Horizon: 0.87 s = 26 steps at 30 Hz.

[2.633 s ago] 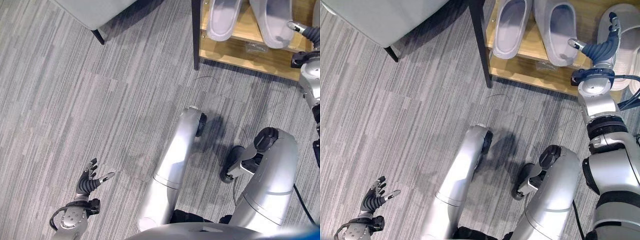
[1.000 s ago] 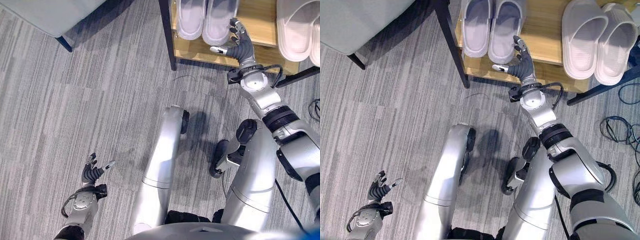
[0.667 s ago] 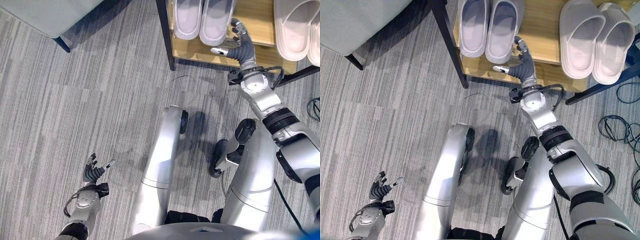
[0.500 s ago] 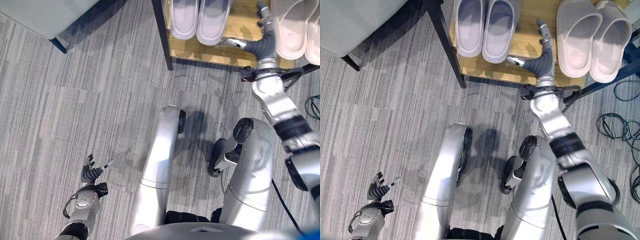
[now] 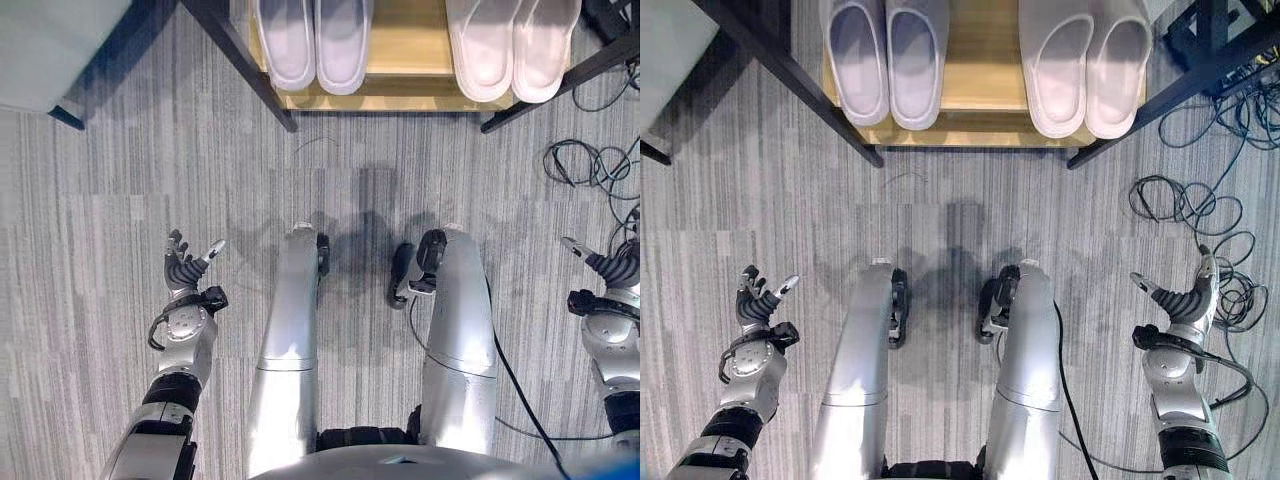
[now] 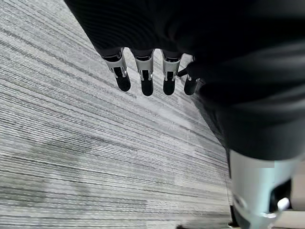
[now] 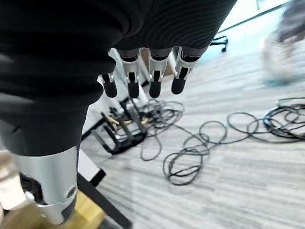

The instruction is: Arrange the slippers neatly on the shoe rack.

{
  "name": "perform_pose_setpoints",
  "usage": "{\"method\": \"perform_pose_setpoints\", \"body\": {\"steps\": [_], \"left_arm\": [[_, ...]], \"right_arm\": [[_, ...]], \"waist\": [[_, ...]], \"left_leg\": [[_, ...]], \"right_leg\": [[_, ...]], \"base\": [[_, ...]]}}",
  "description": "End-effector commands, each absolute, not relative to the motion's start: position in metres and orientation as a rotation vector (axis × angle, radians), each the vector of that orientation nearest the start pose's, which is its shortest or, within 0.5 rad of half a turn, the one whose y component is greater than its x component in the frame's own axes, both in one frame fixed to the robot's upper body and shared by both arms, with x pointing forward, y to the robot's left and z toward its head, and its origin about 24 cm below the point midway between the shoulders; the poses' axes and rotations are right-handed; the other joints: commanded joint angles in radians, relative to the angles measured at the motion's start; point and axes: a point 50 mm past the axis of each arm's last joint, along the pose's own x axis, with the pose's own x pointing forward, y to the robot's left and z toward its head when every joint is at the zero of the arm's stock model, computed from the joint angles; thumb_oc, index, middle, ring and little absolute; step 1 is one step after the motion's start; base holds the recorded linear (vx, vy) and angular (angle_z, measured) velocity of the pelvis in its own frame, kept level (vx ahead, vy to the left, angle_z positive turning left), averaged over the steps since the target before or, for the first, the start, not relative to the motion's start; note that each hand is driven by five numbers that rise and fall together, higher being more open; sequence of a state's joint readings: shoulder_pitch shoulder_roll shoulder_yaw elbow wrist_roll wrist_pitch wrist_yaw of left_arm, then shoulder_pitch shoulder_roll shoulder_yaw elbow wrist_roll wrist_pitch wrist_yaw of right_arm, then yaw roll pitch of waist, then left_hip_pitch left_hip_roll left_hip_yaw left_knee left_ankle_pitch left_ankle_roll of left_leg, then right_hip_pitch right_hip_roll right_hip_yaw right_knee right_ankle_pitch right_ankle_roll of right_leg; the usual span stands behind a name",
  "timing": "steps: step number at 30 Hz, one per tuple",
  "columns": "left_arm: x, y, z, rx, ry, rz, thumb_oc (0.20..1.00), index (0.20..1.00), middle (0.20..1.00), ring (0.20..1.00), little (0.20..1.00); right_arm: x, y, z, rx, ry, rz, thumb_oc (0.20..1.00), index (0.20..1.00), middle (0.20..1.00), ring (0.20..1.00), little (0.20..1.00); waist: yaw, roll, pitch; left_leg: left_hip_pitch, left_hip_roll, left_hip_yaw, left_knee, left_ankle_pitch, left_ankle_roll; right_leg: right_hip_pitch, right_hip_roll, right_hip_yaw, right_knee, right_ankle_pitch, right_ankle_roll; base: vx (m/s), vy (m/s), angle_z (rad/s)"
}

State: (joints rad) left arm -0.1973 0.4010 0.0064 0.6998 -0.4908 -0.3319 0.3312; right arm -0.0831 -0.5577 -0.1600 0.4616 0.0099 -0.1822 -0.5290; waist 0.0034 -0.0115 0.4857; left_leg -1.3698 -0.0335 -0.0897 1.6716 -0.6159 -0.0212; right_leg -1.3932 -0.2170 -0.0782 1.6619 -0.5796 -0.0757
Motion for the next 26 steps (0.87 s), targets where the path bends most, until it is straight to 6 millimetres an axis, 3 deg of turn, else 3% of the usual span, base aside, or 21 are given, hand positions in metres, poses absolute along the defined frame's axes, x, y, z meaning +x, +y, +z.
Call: {"method": "perform_pose_setpoints", "body": {"steps": [1, 4, 5, 6, 7, 8, 10, 11, 14, 15, 17, 18, 21, 26], "left_arm": [[0.219, 0.303, -0.043, 0.015, 0.304, 0.635, 1.000, 1.000, 1.000, 1.000, 1.000], [0.195, 0.299, -0.070, 0.055, 0.451, 0.624, 1.000, 1.000, 1.000, 1.000, 1.000], [0.185, 0.296, -0.081, 0.080, 0.517, 0.608, 1.000, 1.000, 1.000, 1.000, 1.000], [0.178, 0.296, -0.087, 0.085, 0.555, 0.609, 1.000, 1.000, 1.000, 1.000, 1.000], [0.178, 0.296, -0.087, 0.085, 0.556, 0.609, 1.000, 1.000, 1.000, 1.000, 1.000], [0.165, 0.293, -0.098, 0.085, 0.626, 0.603, 1.000, 1.000, 1.000, 1.000, 1.000], [0.154, 0.289, -0.108, 0.092, 0.689, 0.592, 1.000, 1.000, 1.000, 1.000, 1.000], [0.140, 0.287, -0.118, 0.104, 0.762, 0.593, 1.000, 1.000, 1.000, 1.000, 1.000], [0.123, 0.277, -0.131, 0.128, 0.859, 0.562, 1.000, 1.000, 1.000, 1.000, 1.000], [0.108, 0.272, -0.139, 0.133, 0.926, 0.549, 1.000, 1.000, 1.000, 1.000, 1.000], [0.104, 0.270, -0.141, 0.132, 0.951, 0.543, 1.000, 1.000, 1.000, 1.000, 1.000], [0.079, 0.266, -0.147, 0.094, 0.992, 0.535, 1.000, 1.000, 1.000, 1.000, 1.000], [0.061, 0.253, -0.158, 0.119, 1.120, 0.505, 1.000, 1.000, 1.000, 1.000, 1.000], [0.051, 0.241, -0.164, 0.147, 1.186, 0.452, 1.000, 1.000, 1.000, 1.000, 1.000]], "right_arm": [[0.234, -0.330, 0.028, -0.400, 0.077, -0.750, 1.000, 1.000, 1.000, 1.000, 1.000], [0.203, -0.324, -0.034, -0.328, 0.357, -0.766, 1.000, 1.000, 1.000, 1.000, 1.000], [0.185, -0.315, -0.064, -0.277, 0.509, -0.751, 1.000, 1.000, 1.000, 1.000, 1.000], [0.175, -0.311, -0.077, -0.253, 0.571, -0.749, 1.000, 1.000, 1.000, 1.000, 1.000], [0.175, -0.311, -0.077, -0.253, 0.571, -0.748, 1.000, 1.000, 1.000, 1.000, 1.000], [0.156, -0.300, -0.102, -0.253, 0.726, -0.703, 1.000, 1.000, 1.000, 1.000, 1.000], [0.135, -0.291, -0.120, -0.269, 0.845, -0.659, 1.000, 1.000, 1.000, 1.000, 1.000], [0.112, -0.288, -0.133, -0.288, 0.968, -0.642, 1.000, 1.000, 1.000, 1.000, 1.000], [0.078, -0.282, -0.147, -0.295, 1.132, -0.610, 1.000, 1.000, 1.000, 1.000, 1.000], [0.058, -0.281, -0.152, -0.287, 1.214, -0.608, 1.000, 1.000, 1.000, 1.000, 1.000], [0.051, -0.280, -0.154, -0.271, 1.241, -0.612, 1.000, 1.000, 1.000, 1.000, 1.000], [0.042, -0.285, -0.154, -0.227, 1.277, -0.648, 1.000, 1.000, 1.000, 1.000, 1.000], [0.033, -0.269, -0.161, -0.185, 1.320, -0.620, 1.000, 1.000, 1.000, 1.000, 1.000], [0.042, -0.257, -0.163, -0.168, 1.299, -0.571, 1.000, 1.000, 1.000, 1.000, 1.000]], "waist": [[0.013, -0.051, -0.094], [0.020, -0.048, -0.121], [0.024, -0.049, -0.140], [0.027, -0.049, -0.159], [0.027, -0.048, -0.154], [0.038, -0.050, -0.184], [0.044, -0.048, -0.207], [0.044, -0.044, -0.243], [0.045, -0.037, -0.278], [0.041, -0.033, -0.314], [0.035, -0.031, -0.327], [0.044, -0.009, -0.348], [0.046, -0.019, -0.407], [0.045, -0.004, -0.445]], "left_leg": [[-0.018, -0.001, -0.112, -0.163, 0.173, 0.003], [0.226, 0.033, -0.106, -0.403, 0.240, -0.003], [0.335, 0.035, -0.101, -0.515, 0.265, -0.001], [0.393, 0.038, -0.100, -0.577, 0.279, -0.001], [0.403, 0.039, -0.101, -0.583, 0.282, -0.001], [0.534, 0.048, -0.105, -0.718, 0.321, 0.000], [0.690, 0.055, -0.112, -0.883, 0.355, 0.005], [0.807, 0.058, -0.118, -1.039, 0.424, 0.002], [0.989, 0.059, -0.118, -1.225, 0.495, -0.012], [1.091, 0.059, -0.114, -1.337, 0.529, -0.022], [1.139, 0.058, -0.110, -1.398, 0.538, -0.023], [1.214, 0.055, -0.101, -1.485, 0.563, -0.027], [1.326, 0.058, -0.072, -1.617, 0.574, -0.025], [1.429, 0.064, -0.037, -1.733, 0.597, -0.023]], "right_leg": [[0.107, -0.075, 0.053, -0.093, 0.023, 0.036], [0.355, -0.065, -0.008, -0.354, 0.060, 0.041], [0.457, -0.061, -0.035, -0.465, 0.081, 0.050], [0.512, -0.052, -0.045, -0.525, 0.096, 0.060], [0.523, -0.051, -0.047, -0.533, 0.100, 0.059], [0.659, -0.041, -0.080, -0.675, 0.138, 0.073], [0.813, -0.024, -0.111, -0.813, 0.185, 0.096], [0.934, -0.016, -0.151, -0.955, 0.260, 0.110], [1.122, 0.009, -0.177, -1.150, 0.338, 0.135], [1.208, 0.021, -0.185, -1.253, 0.386, 0.154], [1.245, 0.029, -0.185, -1.310, 0.409, 0.160], [1.300, 0.038, -0.189, -1.378, 0.437, 0.172], [1.402, 0.059, -0.182, -1.521, 0.470, 0.187], [1.489, 0.079, -0.158, -1.649, 0.510, 0.200]], "base": [[-0.08, -0.092, 0.19], [0.03, -0.111, 0.17], [0.10, -0.076, -0.02], [0.09, -0.047, 0.00], [0.17, -0.052, 0.03], [0.20, -0.049, 0.07], [0.26, -0.049, 0.06], [0.26, -0.036, 0.16], [0.24, -0.047, 0.27], [0.19, -0.037, 0.03], [0.13, -0.028, -0.09], [0.11, -0.028, -0.02], [0.12, -0.085, -0.12], [0.04, -0.045, -0.18]]}}
